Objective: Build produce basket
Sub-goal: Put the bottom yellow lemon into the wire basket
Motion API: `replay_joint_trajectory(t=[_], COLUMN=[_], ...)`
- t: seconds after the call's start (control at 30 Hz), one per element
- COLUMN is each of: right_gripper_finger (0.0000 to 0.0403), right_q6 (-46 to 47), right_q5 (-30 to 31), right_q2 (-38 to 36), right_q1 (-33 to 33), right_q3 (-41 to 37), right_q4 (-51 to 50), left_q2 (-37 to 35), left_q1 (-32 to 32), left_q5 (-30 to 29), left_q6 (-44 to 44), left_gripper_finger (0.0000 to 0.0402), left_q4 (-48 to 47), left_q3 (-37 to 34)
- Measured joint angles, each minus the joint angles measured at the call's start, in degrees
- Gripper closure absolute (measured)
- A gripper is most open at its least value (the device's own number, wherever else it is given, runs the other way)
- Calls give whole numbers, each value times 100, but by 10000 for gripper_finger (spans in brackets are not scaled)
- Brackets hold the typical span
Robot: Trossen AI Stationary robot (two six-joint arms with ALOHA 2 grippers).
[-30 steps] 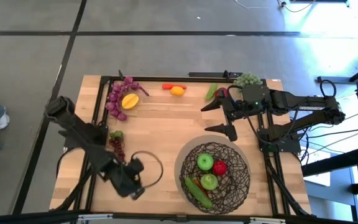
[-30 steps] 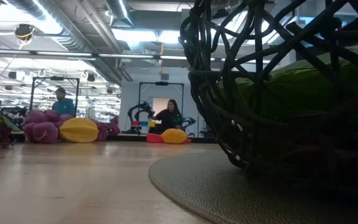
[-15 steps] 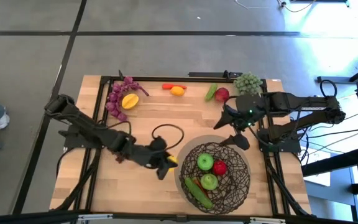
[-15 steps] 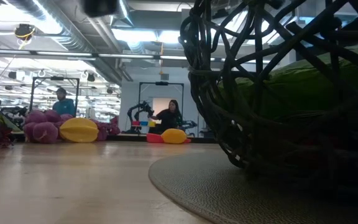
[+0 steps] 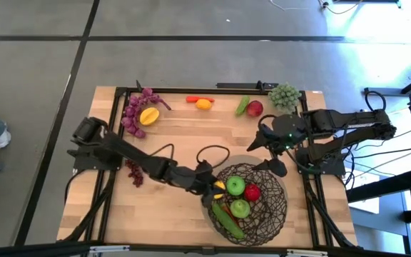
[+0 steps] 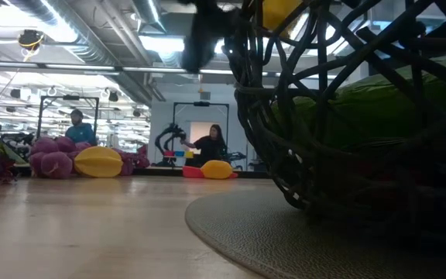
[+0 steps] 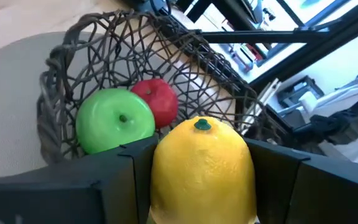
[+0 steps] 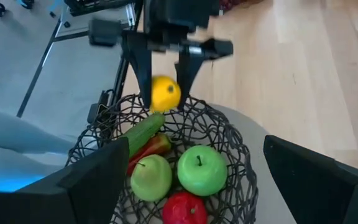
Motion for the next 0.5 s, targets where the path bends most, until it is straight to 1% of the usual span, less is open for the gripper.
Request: replay_joint_trajectory(t=[0.23,0.4,0.5], right_gripper_finger=[37,37,37], right_q6=[-2,-11,-13], right_q5=[11,11,11], right_q2=[0,0,0], right_q1=[3,1,1], right_q3=[0,0,0], right_q4=[71,201,235], left_q2=[588,692,687], left_q1=[37,39,89], left_q5=[8,23,223], left_q6=[56,60,60], left_gripper_finger=[230,229,222], left_q4=[575,593,609], left_q3=[0,0,0])
